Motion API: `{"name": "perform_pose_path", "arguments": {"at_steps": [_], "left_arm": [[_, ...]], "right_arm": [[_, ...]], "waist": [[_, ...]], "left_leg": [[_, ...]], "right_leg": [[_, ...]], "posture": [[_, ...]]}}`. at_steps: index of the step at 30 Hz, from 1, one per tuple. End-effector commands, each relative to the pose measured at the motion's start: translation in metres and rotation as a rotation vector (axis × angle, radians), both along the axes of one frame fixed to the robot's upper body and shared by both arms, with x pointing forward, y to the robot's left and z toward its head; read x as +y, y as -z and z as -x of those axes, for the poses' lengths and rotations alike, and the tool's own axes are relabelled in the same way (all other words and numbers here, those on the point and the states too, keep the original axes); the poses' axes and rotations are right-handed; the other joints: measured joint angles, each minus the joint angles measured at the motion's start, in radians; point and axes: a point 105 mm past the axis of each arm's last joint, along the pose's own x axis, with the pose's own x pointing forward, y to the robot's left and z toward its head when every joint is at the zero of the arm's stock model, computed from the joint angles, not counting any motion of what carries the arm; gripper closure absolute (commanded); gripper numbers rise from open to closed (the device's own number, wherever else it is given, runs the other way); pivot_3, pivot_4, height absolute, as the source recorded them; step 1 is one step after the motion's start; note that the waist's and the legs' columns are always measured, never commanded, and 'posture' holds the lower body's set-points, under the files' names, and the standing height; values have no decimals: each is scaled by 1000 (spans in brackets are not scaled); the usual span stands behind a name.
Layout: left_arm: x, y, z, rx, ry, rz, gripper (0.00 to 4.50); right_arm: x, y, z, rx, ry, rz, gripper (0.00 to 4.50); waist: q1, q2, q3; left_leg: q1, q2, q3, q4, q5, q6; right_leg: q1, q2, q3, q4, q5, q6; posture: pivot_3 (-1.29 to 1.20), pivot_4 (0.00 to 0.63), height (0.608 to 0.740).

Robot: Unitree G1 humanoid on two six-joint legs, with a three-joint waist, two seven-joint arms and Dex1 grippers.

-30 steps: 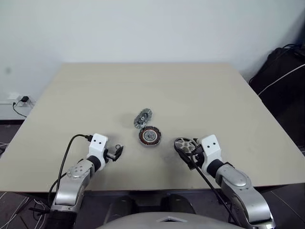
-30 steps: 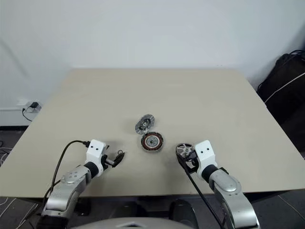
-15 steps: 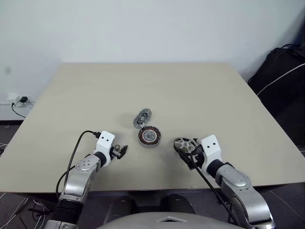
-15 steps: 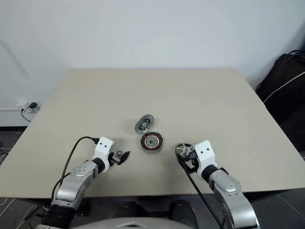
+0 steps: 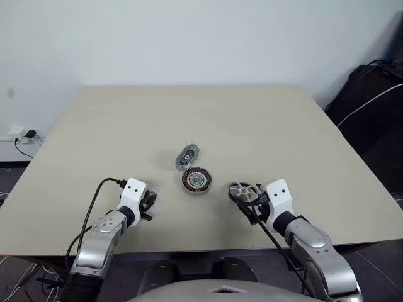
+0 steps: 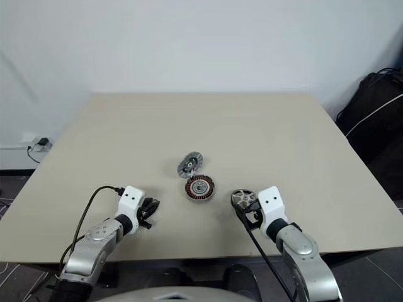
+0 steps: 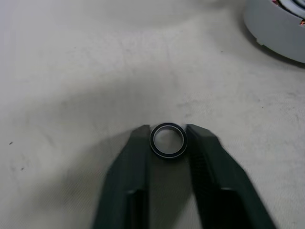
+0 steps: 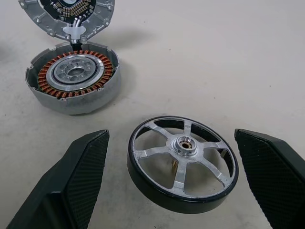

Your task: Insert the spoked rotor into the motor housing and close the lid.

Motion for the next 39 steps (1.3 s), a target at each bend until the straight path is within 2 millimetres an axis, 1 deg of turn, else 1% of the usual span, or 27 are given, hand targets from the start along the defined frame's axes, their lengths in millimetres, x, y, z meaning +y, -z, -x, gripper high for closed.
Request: {"name": "perform_pose_path", "arguments": {"at_steps": [1, 3, 6, 10, 14, 15, 18, 23, 30, 35, 39], "left_arm": [[11, 9, 10, 55, -31, -36, 3841], [6, 3, 7, 28, -24, -14, 3841], [-10, -13, 0, -33, 11, 37, 3841], [-49, -43, -10, -130, 117, 161, 3841], [-72, -54, -13, -148, 202, 212, 3841], [-80, -56, -13, -146, 243, 219, 3841], [-100, -59, -16, -143, 325, 234, 3841], [-117, -60, -25, -146, 377, 229, 3841], [-129, -55, -46, -178, 366, 173, 3841], [-136, -49, -53, -178, 372, 159, 3841], [-137, -43, -57, -169, 367, 147, 3841]], "right_arm": [[1, -11, -7, -56, -9, -3, 0], [1, -12, -8, -58, -15, -1, 0], [1, -12, -9, -60, -20, -1, 0], [4, -12, -10, -60, -28, -1, 0], [5, -12, -10, -59, -29, -2, 0], [5, -11, -9, -59, -30, -3, 0], [6, -11, -8, -56, -26, -6, 0], [6, -10, -7, -55, -21, -7, 0], [6, -11, -8, -63, -12, -9, 0], [8, -11, -8, -71, -15, -11, 0], [8, -12, -8, -76, -15, -10, 0]], "waist": [[-1, 1, -1], [-1, 1, -1], [2, 1, -1], [7, -1, 0], [8, -1, 0], [7, -1, 0], [5, -1, 0], [5, -1, 0], [6, -1, 0], [5, -2, 0], [5, -2, 0]], "left_leg": [[0, 0, 0, 0, 0, 0], [0, 0, 0, 0, 0, 0], [0, 0, 0, -1, 0, 0], [0, 0, 0, 0, 0, 0], [-1, -1, 0, 1, 0, 0], [-1, -1, 0, 1, 0, -1], [-1, -1, 0, 0, 2, -2], [-1, -1, 0, 1, 2, -2], [-1, -1, 0, 2, 0, 1], [-1, -1, -1, 3, 0, 1], [-1, -1, -1, 3, 1, 0]], "right_leg": [[0, 0, 0, 0, 0, 0], [0, 0, 0, 0, 0, 0], [0, 0, 0, 0, 0, 0], [0, 0, 0, 0, 0, 0], [0, -1, 0, 0, 0, 0], [0, -1, 0, 0, 0, 0], [0, 0, 0, 0, 0, 0], [1, 0, 0, 0, 0, 0], [1, 1, 0, 0, 1, 1], [2, 1, 0, 0, 1, 2], [2, 1, 0, 0, 1, 2]], "posture": [[0, 0, 740], [0, 0, 740], [0, 0, 740], [0, 0, 740], [0, 0, 740], [0, 0, 740], [0, 0, 740], [0, 0, 740], [0, 0, 740], [0, 0, 740], [0, 0, 740]]}}
